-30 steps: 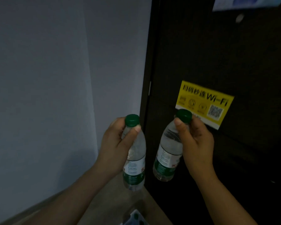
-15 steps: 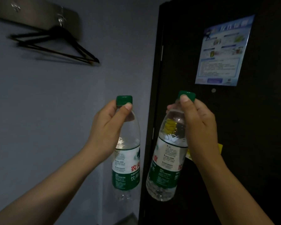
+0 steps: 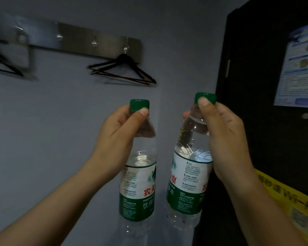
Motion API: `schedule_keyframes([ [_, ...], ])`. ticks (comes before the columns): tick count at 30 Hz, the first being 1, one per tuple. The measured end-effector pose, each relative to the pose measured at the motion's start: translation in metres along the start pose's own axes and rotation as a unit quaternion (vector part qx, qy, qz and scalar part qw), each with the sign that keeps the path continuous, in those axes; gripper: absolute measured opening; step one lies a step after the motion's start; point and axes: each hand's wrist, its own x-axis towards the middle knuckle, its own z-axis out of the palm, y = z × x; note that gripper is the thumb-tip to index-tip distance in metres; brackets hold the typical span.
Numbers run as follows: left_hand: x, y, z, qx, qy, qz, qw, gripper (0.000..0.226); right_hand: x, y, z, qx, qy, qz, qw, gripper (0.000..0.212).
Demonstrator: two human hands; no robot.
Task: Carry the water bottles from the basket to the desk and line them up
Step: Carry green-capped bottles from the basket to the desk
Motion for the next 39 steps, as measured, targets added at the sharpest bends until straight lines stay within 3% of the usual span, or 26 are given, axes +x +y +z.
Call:
schedule_keyframes([
  [7,-0.033,0.018,-0.011,0.14,0.081,-0.006,0.987,0.029,-0.005,0.016,0.018,0.123,-0.083,0.04,0.988,0.03],
  [18,-0.079,0.082,-0.093,0.233,0.188,0.001,0.954,0.03,-0.038,-0.01,0.123,0.252,-0.206,0.026,0.945,0.026],
  [31,-0.177,0.21,-0.272,0.42,0.291,-0.004,0.86,0.025,-0.144,-0.102,0.329,0.361,-0.299,0.021,0.883,0.03],
  [39,-0.232,0.259,-0.359,0.473,0.357,-0.033,0.805,0.033,-0.209,-0.147,0.432,0.409,-0.352,0.037,0.841,0.03],
])
